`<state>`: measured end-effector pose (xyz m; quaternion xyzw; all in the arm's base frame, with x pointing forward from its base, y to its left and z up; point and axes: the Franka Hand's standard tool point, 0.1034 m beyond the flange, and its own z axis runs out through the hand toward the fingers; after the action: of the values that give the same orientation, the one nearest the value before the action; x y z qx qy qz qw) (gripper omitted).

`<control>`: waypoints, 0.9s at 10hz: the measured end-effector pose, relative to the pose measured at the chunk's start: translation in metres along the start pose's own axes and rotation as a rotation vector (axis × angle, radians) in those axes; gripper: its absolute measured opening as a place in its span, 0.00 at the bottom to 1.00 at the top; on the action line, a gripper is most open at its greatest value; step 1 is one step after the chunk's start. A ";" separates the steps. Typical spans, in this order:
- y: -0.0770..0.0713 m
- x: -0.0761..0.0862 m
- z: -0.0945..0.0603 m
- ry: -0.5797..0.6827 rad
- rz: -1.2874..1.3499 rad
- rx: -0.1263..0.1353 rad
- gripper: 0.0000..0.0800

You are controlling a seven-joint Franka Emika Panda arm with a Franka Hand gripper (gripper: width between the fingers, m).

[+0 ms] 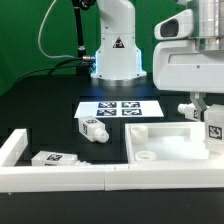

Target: Assemble one leg

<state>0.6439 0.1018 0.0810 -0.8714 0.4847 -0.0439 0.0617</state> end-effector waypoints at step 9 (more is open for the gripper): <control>0.001 -0.014 0.003 0.001 -0.045 -0.028 0.75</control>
Offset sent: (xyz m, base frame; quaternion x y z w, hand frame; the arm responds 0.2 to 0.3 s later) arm 0.0052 0.0178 0.0023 -0.0210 -0.0092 0.2267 0.9737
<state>0.6356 0.1136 0.0781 -0.8829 0.4654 -0.0390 0.0479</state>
